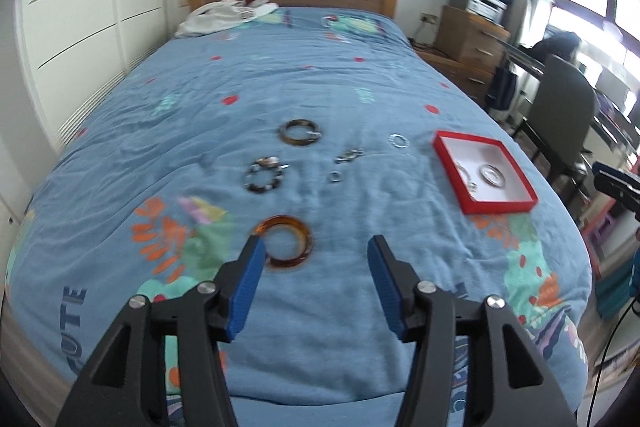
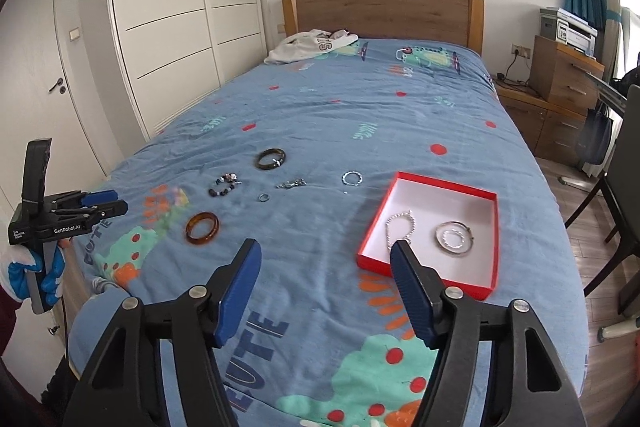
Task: Organize jewelry
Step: 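Withdraw both tools from the box toward the remaining jewelry, then grasp the amber bangle with the left tool while the right tool grasps a small grey ring, then carry the amber bangle in the left tool over the box while the right tool carries the ring, then open the left tool to drop the amber bangle in the box while the right tool releases the ring, then withdraw both tools from the box toward the beaded bracelet and silver watch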
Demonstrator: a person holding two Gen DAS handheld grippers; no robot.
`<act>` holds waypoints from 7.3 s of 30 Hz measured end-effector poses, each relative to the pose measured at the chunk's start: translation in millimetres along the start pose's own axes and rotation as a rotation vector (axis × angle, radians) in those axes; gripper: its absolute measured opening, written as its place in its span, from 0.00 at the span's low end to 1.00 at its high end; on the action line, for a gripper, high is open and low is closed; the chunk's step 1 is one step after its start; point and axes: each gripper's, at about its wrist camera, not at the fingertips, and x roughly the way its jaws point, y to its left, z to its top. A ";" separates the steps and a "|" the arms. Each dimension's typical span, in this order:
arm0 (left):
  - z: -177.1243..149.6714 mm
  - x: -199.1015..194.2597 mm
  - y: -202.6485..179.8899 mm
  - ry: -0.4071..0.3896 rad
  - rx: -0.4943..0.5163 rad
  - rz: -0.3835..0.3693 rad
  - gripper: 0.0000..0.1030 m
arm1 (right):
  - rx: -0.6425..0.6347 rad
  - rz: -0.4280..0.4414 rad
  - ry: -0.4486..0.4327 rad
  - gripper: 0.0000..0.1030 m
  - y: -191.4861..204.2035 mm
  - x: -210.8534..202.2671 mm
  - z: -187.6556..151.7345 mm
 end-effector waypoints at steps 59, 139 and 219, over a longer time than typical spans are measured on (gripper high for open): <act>-31.2 224.8 32.9 0.157 -0.049 -0.018 0.68 | -0.030 0.204 0.220 0.55 86.3 317.2 22.0; 74.3 234.4 -283.4 0.068 0.262 -0.349 0.09 | 0.163 -0.042 0.161 0.20 -186.1 174.8 -20.3; 21.2 66.4 -119.6 -0.010 0.244 -0.168 0.44 | -0.010 -0.067 0.134 0.36 -75.3 6.9 -13.4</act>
